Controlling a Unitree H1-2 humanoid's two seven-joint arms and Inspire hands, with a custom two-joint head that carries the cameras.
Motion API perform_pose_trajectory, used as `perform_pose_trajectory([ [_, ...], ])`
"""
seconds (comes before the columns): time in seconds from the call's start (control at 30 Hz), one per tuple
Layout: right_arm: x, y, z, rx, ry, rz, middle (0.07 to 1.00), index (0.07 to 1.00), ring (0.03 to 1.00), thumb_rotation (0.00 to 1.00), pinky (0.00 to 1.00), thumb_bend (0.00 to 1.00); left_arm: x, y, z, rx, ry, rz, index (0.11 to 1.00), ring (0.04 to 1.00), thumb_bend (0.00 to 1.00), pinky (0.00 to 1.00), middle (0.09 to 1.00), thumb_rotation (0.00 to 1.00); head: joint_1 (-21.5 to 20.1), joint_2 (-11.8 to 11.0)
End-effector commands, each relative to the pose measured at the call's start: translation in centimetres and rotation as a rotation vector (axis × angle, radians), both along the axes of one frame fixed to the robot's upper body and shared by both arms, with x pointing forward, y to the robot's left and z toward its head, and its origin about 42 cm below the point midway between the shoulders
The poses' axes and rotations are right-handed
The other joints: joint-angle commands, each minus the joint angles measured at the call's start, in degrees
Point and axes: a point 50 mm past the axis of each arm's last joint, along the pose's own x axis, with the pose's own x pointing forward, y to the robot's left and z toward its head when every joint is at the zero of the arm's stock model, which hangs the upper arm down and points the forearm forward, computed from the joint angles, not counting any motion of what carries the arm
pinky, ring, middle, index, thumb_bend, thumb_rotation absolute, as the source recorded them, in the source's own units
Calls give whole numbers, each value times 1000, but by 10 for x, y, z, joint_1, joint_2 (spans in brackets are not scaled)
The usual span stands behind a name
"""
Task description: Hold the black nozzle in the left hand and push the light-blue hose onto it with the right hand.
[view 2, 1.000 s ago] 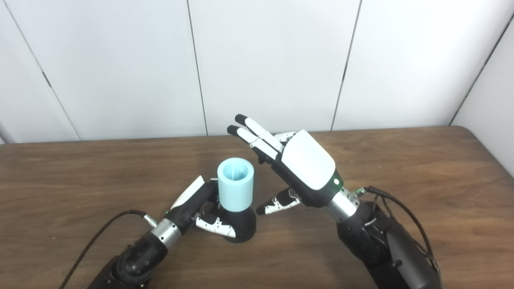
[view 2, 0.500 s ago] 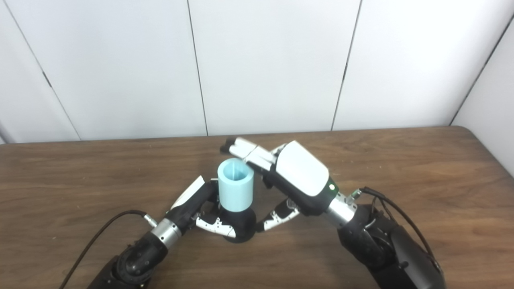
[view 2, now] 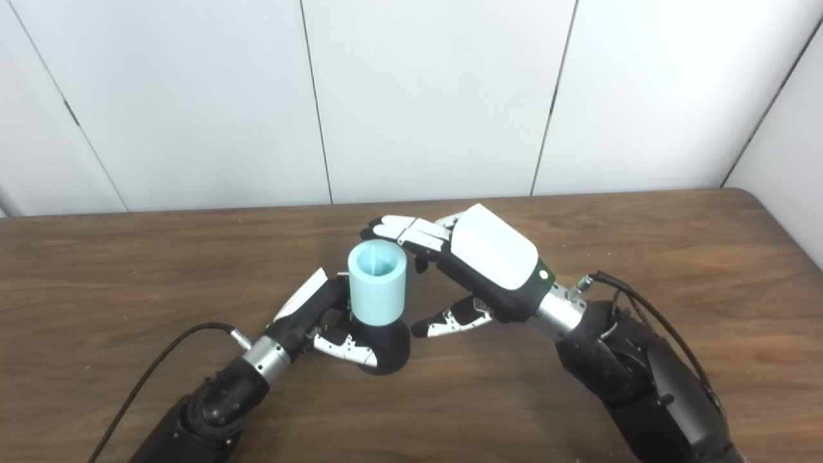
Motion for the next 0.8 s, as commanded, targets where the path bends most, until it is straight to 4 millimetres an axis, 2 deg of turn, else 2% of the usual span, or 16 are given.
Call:
perform_pose_trajectory([
  [0.0,1,3,26,26,-92,31,865,857,463,0,414,474,-21,17,-48,165,174,-8,494,234,520,159,333,84,-1,1],
  [0.77,7,-5,10,5,-81,-22,867,864,464,0,416,474,-21,17,-47,162,178,-4,494,231,520,157,326,84,1,2],
])
